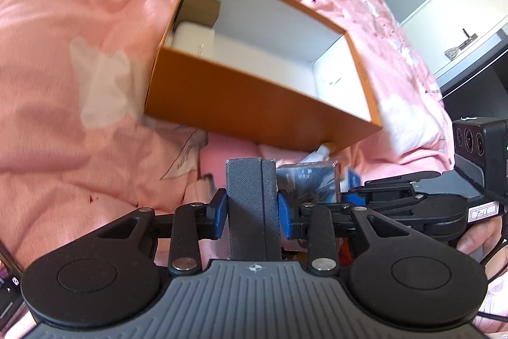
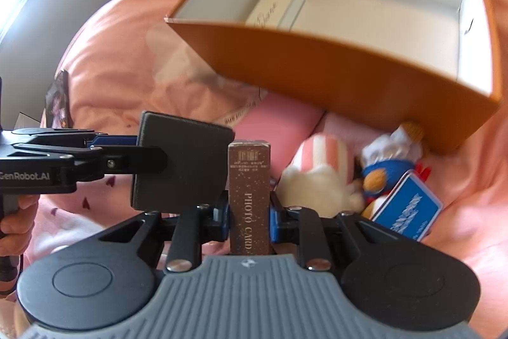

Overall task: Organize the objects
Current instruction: 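Lift the brown photo card box with right gripper while left holds grey box, then lower the grey box and photo card box into the orange box with both grippers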

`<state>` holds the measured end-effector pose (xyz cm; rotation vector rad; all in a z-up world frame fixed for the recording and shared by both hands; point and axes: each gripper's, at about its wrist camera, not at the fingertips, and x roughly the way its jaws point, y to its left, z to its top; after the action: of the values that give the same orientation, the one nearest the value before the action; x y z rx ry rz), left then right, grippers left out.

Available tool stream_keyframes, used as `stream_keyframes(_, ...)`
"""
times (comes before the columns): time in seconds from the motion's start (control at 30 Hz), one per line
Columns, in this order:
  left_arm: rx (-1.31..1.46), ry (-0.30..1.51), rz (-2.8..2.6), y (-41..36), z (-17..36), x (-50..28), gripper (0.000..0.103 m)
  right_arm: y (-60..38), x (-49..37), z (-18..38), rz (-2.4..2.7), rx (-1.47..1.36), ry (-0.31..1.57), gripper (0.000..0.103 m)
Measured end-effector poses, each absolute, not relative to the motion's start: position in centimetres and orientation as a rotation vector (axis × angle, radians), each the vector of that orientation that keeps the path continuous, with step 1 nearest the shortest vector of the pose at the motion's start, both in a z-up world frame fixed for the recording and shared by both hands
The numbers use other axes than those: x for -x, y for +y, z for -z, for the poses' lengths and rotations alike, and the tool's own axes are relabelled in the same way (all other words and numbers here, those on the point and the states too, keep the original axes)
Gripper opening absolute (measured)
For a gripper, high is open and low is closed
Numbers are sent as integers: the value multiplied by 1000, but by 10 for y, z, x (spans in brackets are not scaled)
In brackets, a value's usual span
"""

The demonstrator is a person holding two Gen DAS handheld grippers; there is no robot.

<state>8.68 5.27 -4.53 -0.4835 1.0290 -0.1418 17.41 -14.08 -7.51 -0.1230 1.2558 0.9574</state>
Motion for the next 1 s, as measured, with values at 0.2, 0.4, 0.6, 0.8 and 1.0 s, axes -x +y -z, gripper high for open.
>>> stream_keyframes(0.2,463,882,174,45,6,-98,37,-151,-191,28,-947,89,1116,24)
stream_keyframes(0.4,417,761,147,43,-24,-134,37,-155,-217,-15,-898,51,945,24)
stream_keyframes(0.6,385,763,126,39,-17,-191,37,-149,-252,-21,-767,23,867,24)
stream_keyframes(0.8,385,908,163,37,28,-236,37,-133,-285,13,-680,7,940,24)
stream_keyframes(1.0,456,1054,203,51,65,-252,37,-124,-302,48,-664,13,1042,24)
